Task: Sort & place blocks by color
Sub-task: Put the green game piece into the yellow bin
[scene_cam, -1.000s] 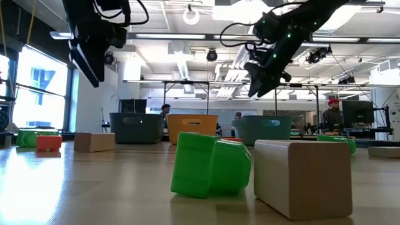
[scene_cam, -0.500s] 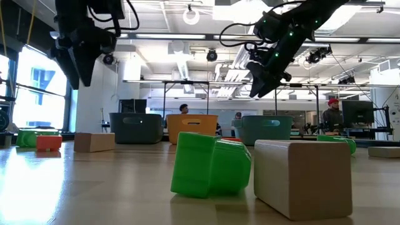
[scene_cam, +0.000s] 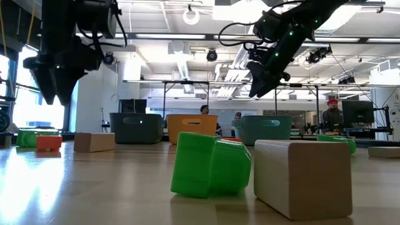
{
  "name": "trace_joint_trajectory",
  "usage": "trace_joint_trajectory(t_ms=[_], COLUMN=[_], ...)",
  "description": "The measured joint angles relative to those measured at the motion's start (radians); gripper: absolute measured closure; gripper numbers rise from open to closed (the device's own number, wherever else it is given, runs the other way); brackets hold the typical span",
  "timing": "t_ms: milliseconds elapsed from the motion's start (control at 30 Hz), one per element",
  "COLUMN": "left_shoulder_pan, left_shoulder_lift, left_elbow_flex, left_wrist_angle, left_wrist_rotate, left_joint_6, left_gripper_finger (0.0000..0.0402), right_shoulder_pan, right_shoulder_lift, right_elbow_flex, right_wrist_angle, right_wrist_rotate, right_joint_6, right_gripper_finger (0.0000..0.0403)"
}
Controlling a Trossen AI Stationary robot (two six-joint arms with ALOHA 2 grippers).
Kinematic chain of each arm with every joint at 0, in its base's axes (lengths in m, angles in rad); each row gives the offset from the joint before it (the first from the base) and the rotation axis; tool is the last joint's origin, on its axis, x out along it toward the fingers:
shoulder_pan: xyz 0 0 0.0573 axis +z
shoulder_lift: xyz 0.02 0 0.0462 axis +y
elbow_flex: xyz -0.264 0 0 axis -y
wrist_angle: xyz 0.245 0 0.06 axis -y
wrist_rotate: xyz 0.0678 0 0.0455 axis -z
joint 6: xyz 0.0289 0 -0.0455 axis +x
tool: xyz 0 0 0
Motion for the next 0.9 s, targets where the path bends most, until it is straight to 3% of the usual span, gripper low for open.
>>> trace_joint_trajectory(t_ms=[267,900], left_shoulder_pan=[0.0,0.0], left_shoulder_lift=[0.027,0.219], left_elbow_flex=[-0.039,-0.056], left_wrist_angle=[0.001,0.062], left_wrist_rotate=[0.001,0.006], left_joint_6=[-0.015,0.009], left_gripper_finger=[0.0135,0.0135], right_shoulder_pan=[0.0,0.0], right_shoulder_lift=[0.0,0.0], right_elbow_flex=[0.0,0.0], right_wrist_angle=[0.0,-0.006], right_wrist_rotate=[-0.002,-0.002], right_joint_6=[0.0,0.001], right_gripper_finger=[0.0194,0.0194])
